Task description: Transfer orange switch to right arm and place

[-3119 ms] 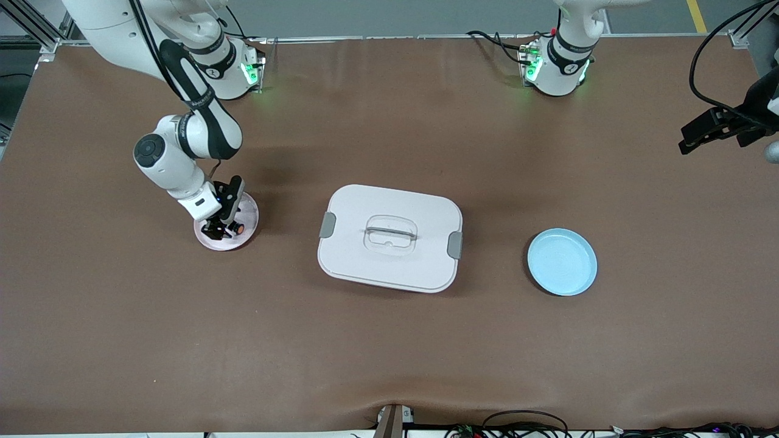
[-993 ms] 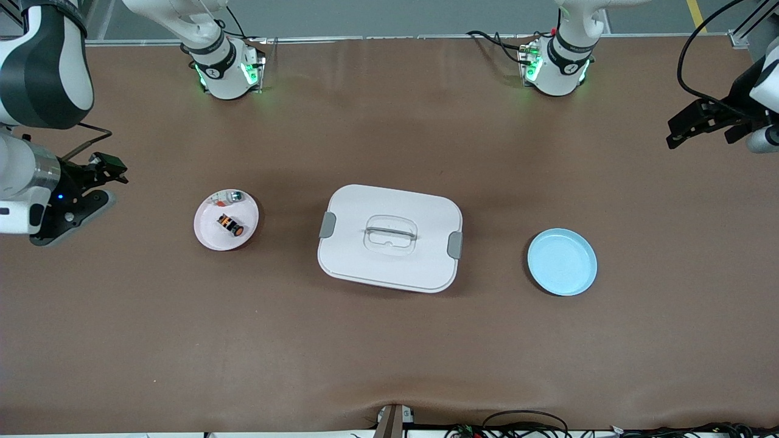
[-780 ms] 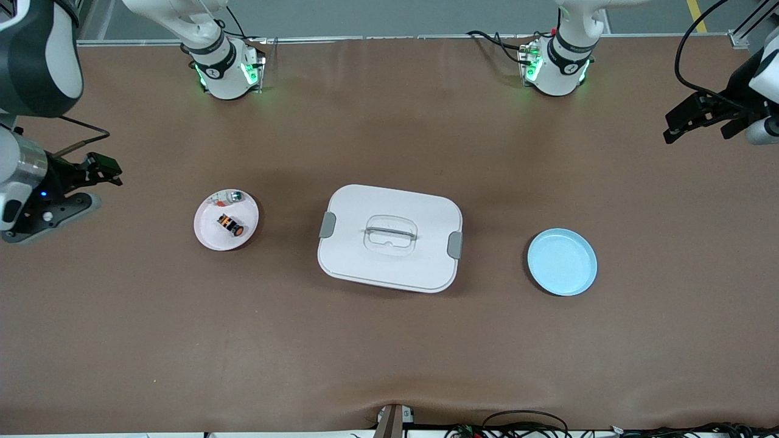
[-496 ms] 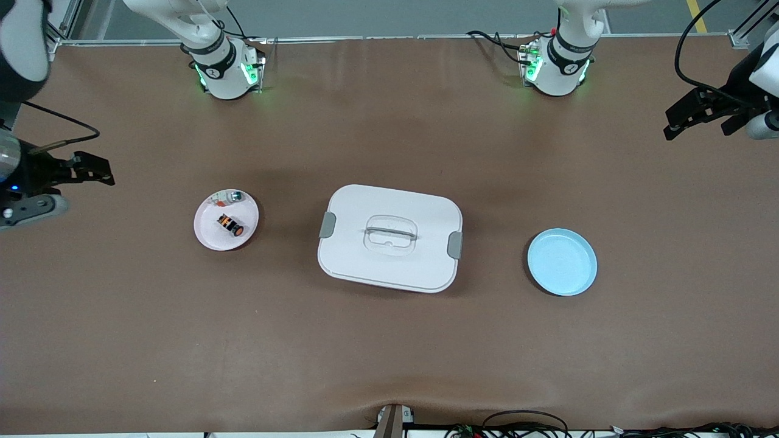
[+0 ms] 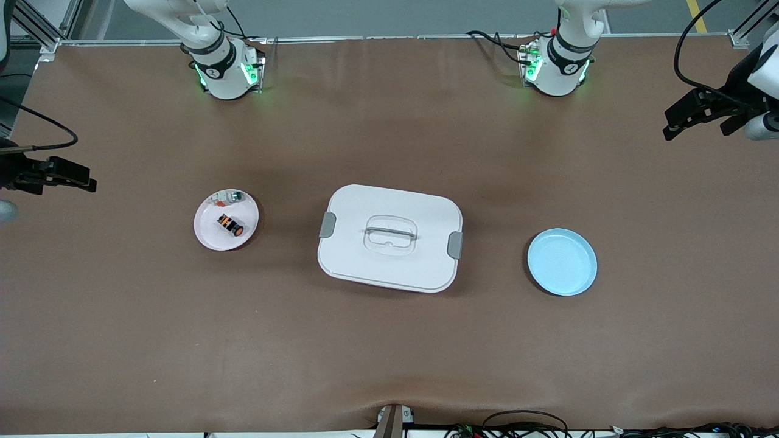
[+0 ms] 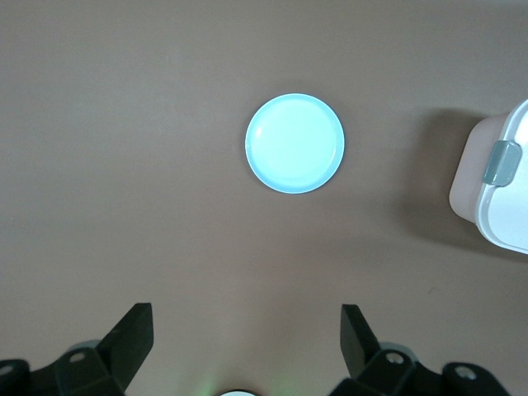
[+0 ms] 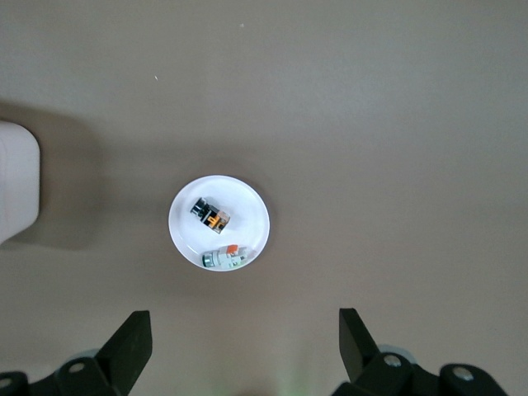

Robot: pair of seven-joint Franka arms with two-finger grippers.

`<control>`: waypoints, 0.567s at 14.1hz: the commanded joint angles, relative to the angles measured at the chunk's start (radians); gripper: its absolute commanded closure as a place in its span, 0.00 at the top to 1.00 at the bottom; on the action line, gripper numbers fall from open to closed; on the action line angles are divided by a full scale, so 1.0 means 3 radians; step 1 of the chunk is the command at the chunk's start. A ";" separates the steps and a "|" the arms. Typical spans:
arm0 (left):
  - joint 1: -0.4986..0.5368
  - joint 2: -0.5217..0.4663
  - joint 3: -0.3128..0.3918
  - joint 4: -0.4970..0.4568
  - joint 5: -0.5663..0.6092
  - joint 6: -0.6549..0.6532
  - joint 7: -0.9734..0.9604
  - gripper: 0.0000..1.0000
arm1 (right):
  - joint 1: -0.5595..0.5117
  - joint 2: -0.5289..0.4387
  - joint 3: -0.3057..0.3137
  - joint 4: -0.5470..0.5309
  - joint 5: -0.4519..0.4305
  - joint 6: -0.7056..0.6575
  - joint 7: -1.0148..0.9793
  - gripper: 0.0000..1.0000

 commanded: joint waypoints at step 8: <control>0.0030 -0.0083 -0.0008 -0.0077 -0.0010 0.0027 0.0045 1.00 | -0.0056 -0.0622 0.0036 -0.0630 0.0034 0.0367 0.0070 1.00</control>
